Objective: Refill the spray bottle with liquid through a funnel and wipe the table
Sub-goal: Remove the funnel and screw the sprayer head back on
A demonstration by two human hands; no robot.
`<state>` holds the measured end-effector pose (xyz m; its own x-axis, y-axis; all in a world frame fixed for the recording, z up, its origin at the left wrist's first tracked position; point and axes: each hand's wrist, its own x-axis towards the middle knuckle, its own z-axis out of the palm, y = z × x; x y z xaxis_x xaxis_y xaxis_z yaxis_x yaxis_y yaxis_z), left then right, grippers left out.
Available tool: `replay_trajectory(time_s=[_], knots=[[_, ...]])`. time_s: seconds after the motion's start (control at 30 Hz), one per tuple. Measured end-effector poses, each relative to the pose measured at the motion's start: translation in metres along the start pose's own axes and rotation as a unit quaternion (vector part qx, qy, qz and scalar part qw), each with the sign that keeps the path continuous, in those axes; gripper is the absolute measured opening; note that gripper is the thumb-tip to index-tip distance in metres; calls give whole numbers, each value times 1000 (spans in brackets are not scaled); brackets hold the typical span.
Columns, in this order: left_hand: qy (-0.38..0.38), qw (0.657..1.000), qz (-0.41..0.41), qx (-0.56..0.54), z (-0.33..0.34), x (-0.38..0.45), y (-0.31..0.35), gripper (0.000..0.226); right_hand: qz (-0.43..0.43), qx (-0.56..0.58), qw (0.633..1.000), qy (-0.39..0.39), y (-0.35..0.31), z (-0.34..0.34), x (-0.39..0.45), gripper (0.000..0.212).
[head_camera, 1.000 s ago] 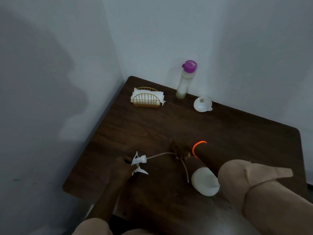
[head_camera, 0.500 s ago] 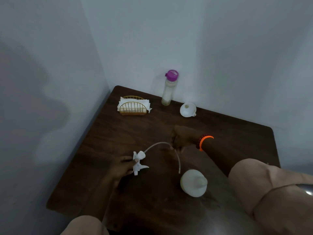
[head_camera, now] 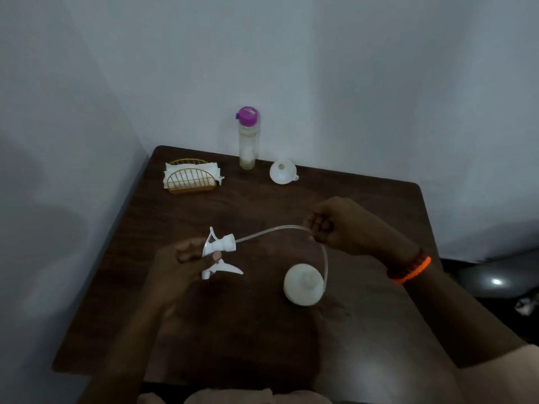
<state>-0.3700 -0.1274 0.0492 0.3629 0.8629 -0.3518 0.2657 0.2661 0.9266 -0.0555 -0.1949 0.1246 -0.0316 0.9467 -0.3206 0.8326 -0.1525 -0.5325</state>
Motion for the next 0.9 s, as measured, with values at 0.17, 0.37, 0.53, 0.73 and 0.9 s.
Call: replay_trajectory(time_s=[0.17,0.37,0.53,0.73,0.9], knots=[[24,995,60,75,3,-9,13,30,-31,-16,993,108,9,25,-28,15],[52,989,93,99,-1,-13,22,30,-89,-33,977,193,8,32,-27,10],[65,986,109,110,-6,-14,23,32,-113,-57,970,209,8,36,-22,9],[75,981,106,146,-13,-17,15,37,-114,-51,971,205,11,51,-23,10],[63,977,110,169,-17,-25,22,44,-107,-22,964,243,16,68,-28,10]])
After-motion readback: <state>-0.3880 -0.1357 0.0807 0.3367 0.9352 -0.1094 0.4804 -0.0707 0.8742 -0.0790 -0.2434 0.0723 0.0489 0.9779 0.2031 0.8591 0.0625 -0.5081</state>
